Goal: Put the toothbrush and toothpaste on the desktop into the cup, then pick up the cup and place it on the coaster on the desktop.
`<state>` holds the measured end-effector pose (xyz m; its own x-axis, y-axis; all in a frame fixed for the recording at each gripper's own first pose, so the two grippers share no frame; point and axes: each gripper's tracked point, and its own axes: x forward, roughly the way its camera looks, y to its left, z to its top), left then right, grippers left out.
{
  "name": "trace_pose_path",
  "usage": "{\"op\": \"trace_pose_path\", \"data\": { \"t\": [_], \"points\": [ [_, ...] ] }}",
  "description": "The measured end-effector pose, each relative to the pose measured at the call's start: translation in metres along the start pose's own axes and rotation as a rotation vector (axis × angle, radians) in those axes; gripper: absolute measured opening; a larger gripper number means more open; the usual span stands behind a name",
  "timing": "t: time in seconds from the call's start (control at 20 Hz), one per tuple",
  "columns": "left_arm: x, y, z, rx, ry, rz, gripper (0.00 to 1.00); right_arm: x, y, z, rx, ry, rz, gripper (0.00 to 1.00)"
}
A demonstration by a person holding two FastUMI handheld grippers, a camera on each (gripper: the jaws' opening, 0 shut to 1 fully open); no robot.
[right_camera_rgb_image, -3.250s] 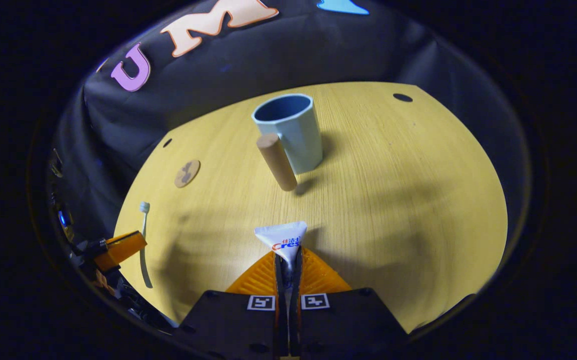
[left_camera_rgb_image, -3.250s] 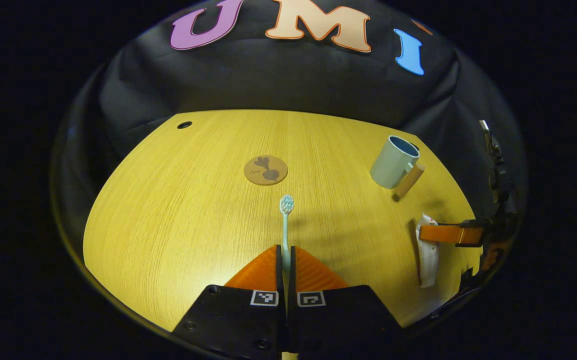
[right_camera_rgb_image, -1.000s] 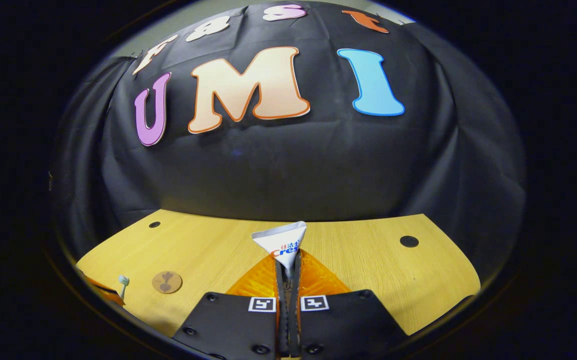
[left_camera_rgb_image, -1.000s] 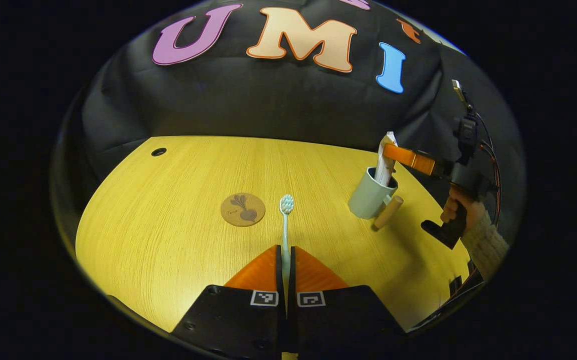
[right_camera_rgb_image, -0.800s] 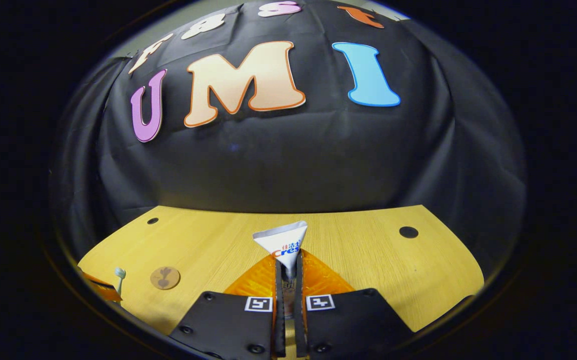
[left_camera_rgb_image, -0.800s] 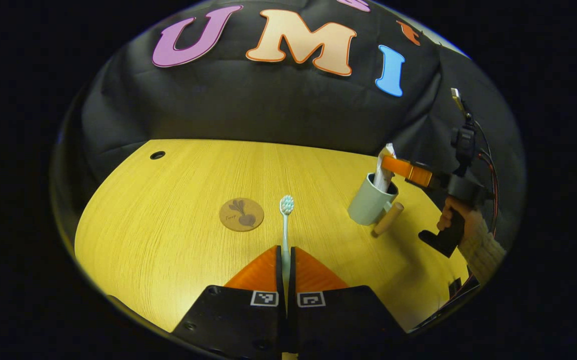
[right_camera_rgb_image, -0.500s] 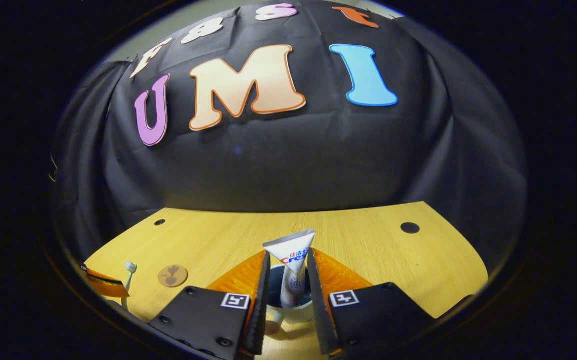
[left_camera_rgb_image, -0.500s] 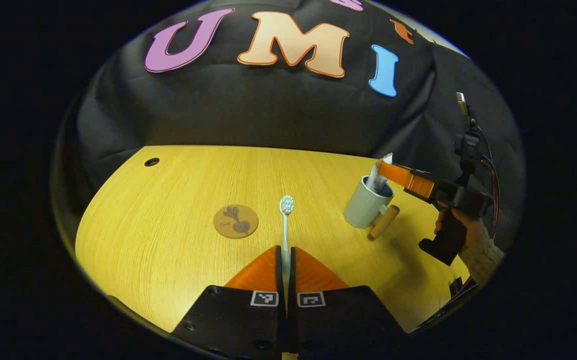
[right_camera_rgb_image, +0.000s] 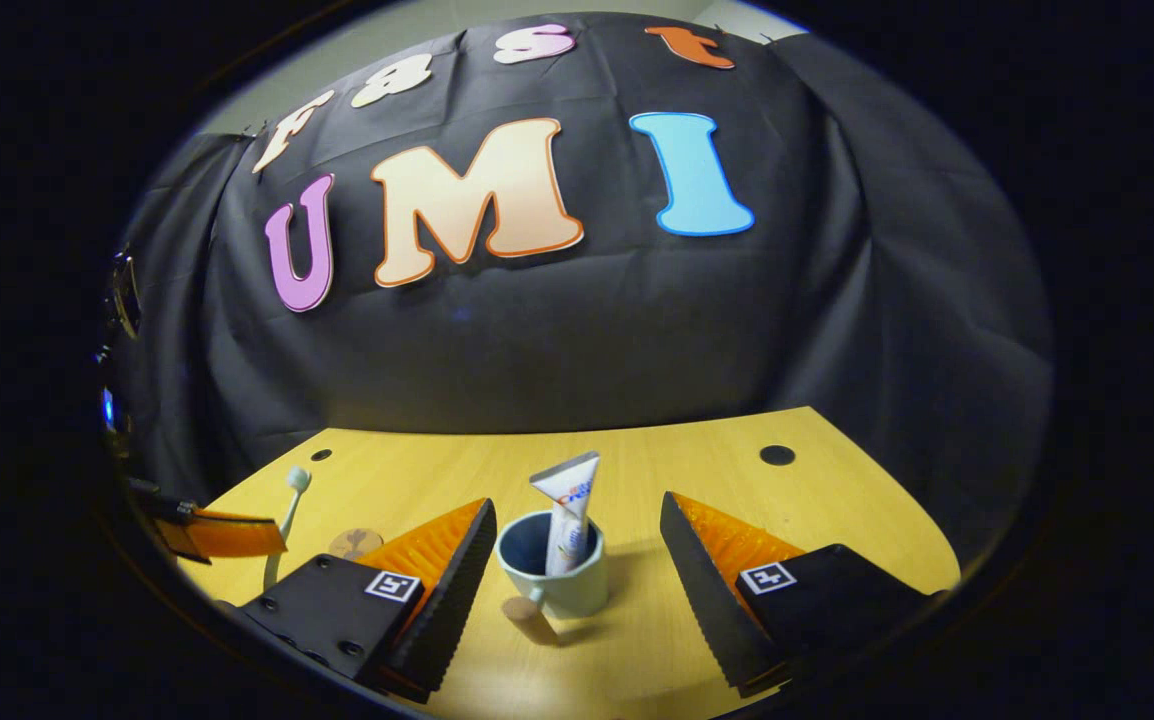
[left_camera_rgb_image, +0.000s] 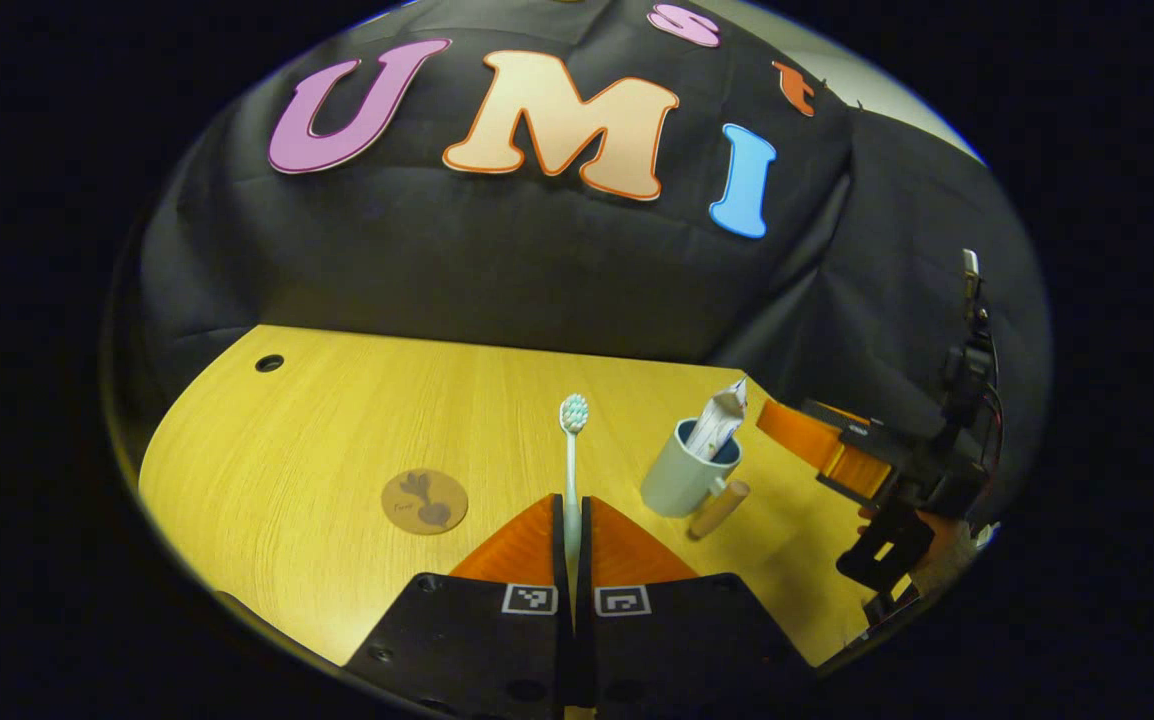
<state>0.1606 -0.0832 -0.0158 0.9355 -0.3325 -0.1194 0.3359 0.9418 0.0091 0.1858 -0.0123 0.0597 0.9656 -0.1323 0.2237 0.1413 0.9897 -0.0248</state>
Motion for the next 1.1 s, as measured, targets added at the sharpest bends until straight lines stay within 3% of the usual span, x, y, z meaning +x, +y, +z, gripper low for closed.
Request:
{"op": "trace_pose_path", "data": {
  "t": [0.5,0.8,0.9,1.1],
  "points": [
    [0.065,-0.067,0.066,0.010,-0.180,-0.126,0.00,-0.071,-0.082,0.009,0.066,-0.027,-0.165,0.99],
    [0.103,-0.091,0.098,-0.046,-0.316,-0.182,0.00,-0.088,-0.096,0.004,0.095,-0.049,-0.178,0.99],
    [0.116,-0.092,0.103,-0.077,-0.351,-0.179,0.00,-0.087,-0.097,-0.001,0.093,-0.047,-0.179,0.96],
    [0.144,-0.093,0.098,-0.120,-0.368,-0.169,0.00,-0.087,-0.094,-0.008,0.096,-0.033,-0.165,1.00]
  ]
}}
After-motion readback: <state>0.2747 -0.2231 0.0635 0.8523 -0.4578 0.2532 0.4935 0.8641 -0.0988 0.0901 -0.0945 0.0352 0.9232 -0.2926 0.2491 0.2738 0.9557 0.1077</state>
